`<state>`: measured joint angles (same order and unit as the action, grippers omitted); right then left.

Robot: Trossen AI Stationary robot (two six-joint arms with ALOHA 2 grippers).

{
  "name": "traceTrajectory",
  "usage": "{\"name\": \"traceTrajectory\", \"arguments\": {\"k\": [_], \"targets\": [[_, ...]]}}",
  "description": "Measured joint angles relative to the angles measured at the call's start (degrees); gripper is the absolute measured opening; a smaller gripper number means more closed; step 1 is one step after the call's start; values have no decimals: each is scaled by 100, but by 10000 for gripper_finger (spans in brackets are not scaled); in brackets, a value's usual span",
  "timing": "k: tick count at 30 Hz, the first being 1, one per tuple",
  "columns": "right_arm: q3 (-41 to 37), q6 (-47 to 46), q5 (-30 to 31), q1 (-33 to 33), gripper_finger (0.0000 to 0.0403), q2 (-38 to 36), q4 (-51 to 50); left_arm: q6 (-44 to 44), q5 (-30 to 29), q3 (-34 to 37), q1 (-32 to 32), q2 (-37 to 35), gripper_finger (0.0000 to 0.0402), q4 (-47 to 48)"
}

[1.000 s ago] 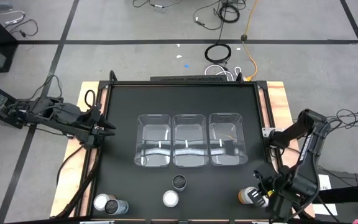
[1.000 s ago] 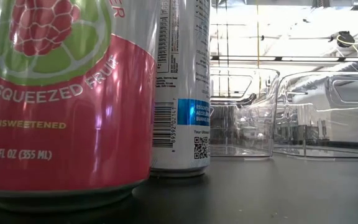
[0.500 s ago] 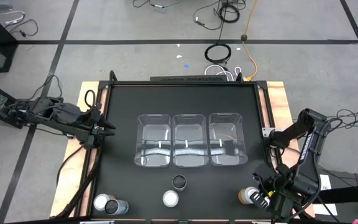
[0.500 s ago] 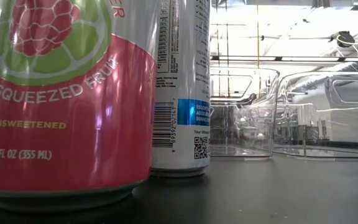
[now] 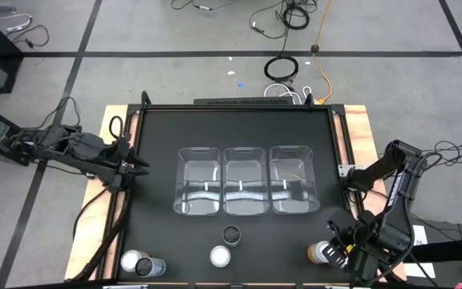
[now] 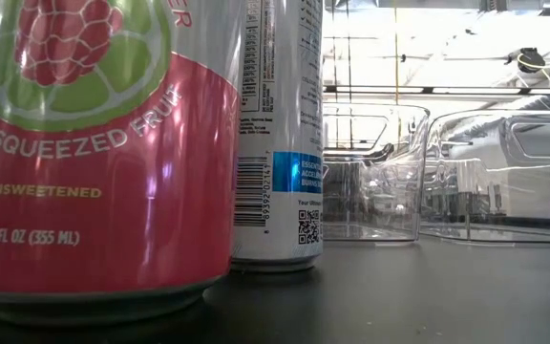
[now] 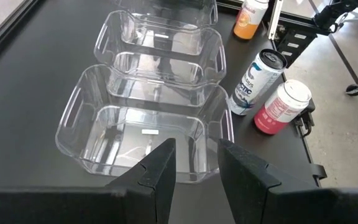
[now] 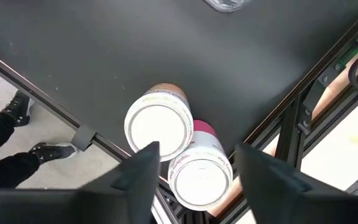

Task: Sort soda cans
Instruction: Put the right yellow-white soda can into the right transparent bin

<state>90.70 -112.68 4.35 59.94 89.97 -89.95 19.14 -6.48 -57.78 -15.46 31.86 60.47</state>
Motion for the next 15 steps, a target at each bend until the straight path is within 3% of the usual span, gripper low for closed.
{"name": "traceTrajectory", "arguments": {"k": [8, 15], "targets": [[2, 268, 70, 0, 312, 2, 188, 1, 0, 0, 1, 0, 128, 0], [4, 800, 304, -1, 326, 255, 385, 2, -2, 0, 0, 1, 128, 0]]}}
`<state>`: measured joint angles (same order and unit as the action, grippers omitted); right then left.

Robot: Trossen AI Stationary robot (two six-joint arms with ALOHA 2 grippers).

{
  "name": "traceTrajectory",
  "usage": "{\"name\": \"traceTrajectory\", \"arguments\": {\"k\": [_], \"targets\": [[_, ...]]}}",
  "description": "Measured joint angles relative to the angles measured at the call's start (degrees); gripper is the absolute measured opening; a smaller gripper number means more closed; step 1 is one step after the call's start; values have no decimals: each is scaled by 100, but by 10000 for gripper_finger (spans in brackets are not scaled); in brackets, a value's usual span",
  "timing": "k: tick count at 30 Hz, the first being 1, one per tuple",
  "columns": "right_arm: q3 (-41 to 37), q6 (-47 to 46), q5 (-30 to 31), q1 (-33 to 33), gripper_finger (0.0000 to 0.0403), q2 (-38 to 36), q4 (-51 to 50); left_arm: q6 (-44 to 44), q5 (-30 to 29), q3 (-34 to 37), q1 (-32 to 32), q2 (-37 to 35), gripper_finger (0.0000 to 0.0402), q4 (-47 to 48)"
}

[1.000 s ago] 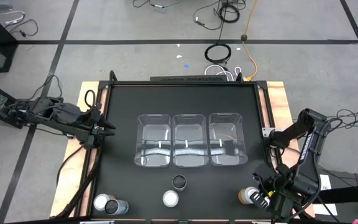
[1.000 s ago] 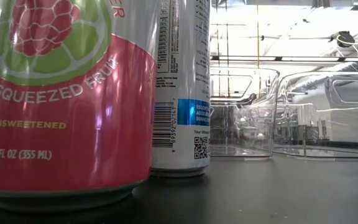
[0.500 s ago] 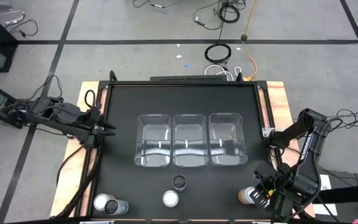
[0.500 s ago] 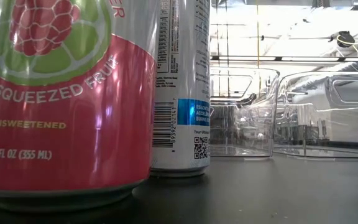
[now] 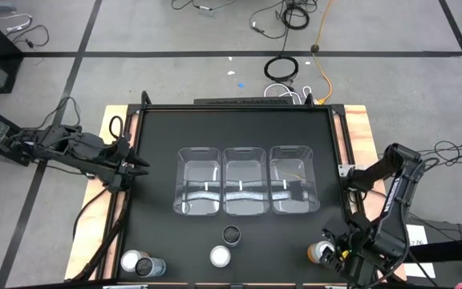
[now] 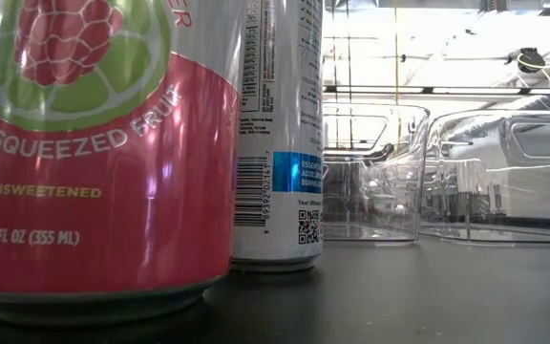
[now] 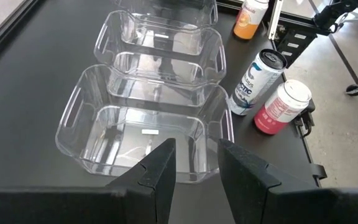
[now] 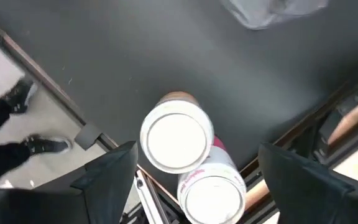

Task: Sort soda cans
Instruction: Put the right yellow-white soda can into the right transparent bin

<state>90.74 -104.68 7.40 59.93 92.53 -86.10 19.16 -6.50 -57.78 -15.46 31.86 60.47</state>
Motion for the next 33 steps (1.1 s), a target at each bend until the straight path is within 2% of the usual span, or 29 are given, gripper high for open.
{"name": "traceTrajectory", "arguments": {"k": [10, 17, 21, 33], "targets": [[-2, 738, -23, -29, 326, 455, 308, -2, 0, 0, 1, -1, 128, 0], [-2, 893, -36, -27, 326, 581, 491, -2, 0, 0, 0, 0, 128, 0], [-4, 1075, -275, -32, 326, 692, 492, 0, 0, 0, 0, 0, 128, 0], [-1067, 1086, -599, -73, 326, 683, 1464, 2, 0, 0, 1, 0, 128, -1]]}}
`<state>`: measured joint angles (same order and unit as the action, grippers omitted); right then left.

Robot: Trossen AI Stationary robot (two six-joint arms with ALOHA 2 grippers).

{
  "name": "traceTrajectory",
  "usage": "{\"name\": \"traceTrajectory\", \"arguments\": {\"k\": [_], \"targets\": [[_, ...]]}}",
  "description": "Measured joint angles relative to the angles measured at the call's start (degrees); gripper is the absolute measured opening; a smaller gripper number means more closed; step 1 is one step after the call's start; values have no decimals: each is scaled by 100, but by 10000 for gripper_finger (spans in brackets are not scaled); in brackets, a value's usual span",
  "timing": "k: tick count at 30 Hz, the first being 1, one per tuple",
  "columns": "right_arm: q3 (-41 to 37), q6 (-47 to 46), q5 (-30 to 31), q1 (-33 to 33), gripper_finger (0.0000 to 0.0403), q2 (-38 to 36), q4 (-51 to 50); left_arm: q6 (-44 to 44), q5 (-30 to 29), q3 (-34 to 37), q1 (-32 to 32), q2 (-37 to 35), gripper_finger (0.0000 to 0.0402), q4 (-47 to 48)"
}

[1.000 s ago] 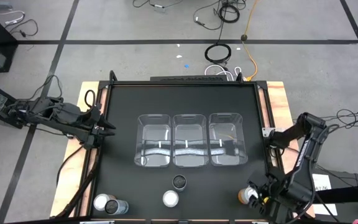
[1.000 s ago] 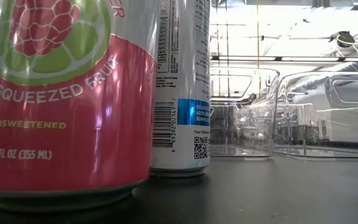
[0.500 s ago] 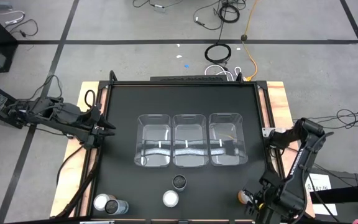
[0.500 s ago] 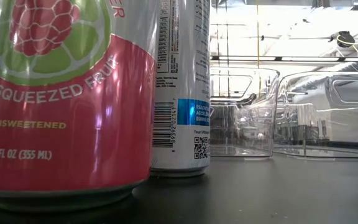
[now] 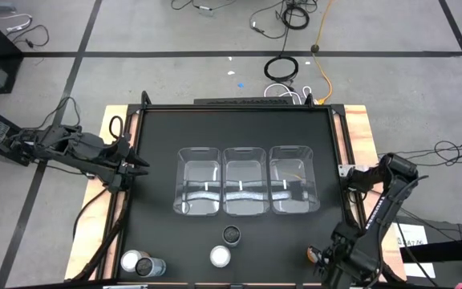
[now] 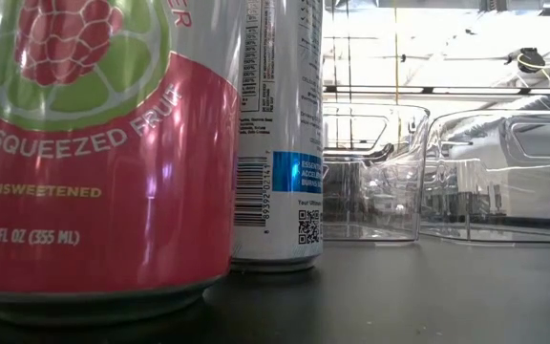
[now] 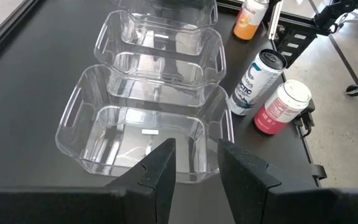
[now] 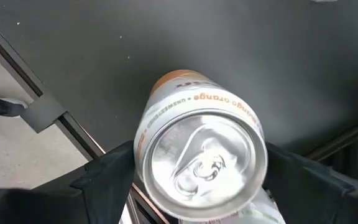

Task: Sort soda cans
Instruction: Put the right yellow-white soda can into the right transparent bin

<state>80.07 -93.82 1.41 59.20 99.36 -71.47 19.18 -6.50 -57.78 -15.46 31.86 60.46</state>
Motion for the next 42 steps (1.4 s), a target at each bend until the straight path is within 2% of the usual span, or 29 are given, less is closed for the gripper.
{"name": "traceTrajectory", "arguments": {"k": [9, 19, 23, 33, 42], "targets": [[-148, 24, -86, 0, 276, -14, 58, 2, 0, 0, 1, -1, 128, 0], [-175, -82, -119, -86, 275, -133, 88, 1, 0, 0, 1, 2, 128, 1], [-203, -140, 83, -223, 275, -323, 64, 0, 0, 0, 0, 2, 128, 1], [-188, 341, 164, -682, 275, -845, 38, -2, 0, 0, 2, 1, 128, 1], [-183, 599, 804, -1022, 275, -1463, 36, -4, 0, 0, 2, 2, 128, 3]]}}
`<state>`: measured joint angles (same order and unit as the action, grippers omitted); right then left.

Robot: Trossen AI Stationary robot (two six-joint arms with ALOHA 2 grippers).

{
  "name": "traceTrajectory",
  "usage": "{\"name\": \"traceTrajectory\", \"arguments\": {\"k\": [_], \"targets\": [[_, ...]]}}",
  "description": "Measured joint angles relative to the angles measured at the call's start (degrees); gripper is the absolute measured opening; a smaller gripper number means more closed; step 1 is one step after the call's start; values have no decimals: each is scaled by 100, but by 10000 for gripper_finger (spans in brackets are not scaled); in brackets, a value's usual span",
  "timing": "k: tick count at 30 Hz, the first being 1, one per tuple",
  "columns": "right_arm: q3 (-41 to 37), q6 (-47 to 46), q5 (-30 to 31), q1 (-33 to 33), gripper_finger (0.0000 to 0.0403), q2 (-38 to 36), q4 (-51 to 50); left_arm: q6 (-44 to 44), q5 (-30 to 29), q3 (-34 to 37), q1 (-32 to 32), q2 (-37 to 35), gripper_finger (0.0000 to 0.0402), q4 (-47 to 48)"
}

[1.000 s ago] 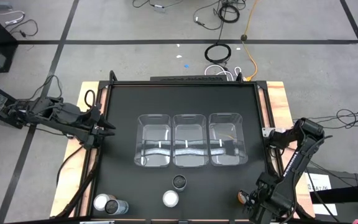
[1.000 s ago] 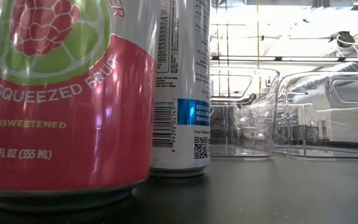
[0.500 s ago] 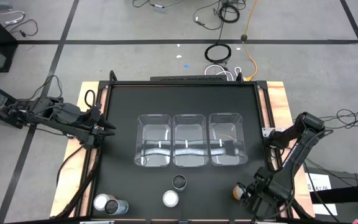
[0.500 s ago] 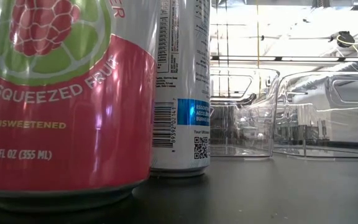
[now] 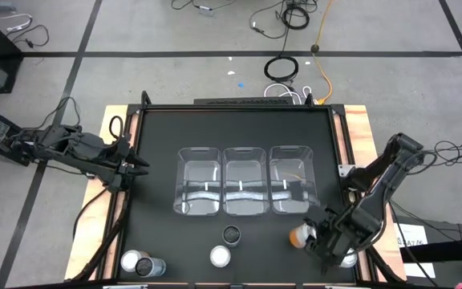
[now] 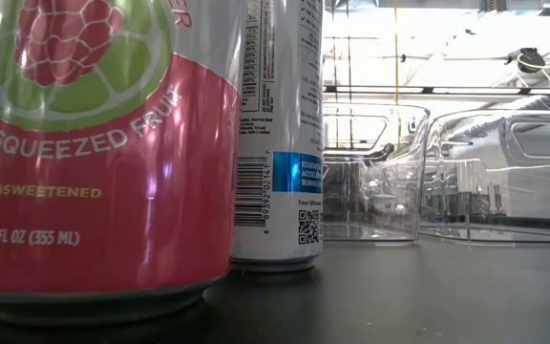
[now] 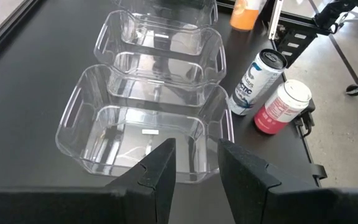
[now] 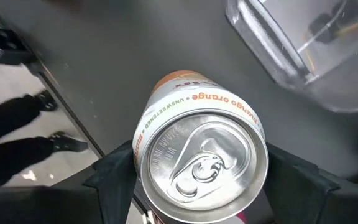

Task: Sort soda cans
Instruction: Put the right yellow-white soda can into the right transparent bin

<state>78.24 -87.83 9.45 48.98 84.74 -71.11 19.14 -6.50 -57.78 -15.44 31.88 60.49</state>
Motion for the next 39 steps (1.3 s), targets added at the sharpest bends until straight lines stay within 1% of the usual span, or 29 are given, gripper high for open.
{"name": "traceTrajectory", "arguments": {"k": [8, 12, 20, 26, 29, 34, 39], "targets": [[4, 193, 659, -296, 275, -679, -143, -4, 0, 0, 0, 0, 128, 2], [6, 451, 859, -564, 275, -959, -162, -7, 0, 0, -1, -1, 128, 2], [11, 1232, 893, -1290, 275, -1240, -253, -7, 0, 0, -2, 0, 128, 2], [13, 1354, 848, -1835, 275, -1308, -936, -9, 0, 0, -2, 0, 128, 2], [13, 1459, 710, -2200, 275, -1304, -1211, -48, 0, 0, -2, 0, 128, 2], [13, 1965, 417, -2977, 275, -1150, -1289, -53, 0, -1, 0, -2, 128, 2], [15, 2443, 228, -3746, 275, -782, -1389, -46, 0, -1, -2, -1, 128, 2]]}}
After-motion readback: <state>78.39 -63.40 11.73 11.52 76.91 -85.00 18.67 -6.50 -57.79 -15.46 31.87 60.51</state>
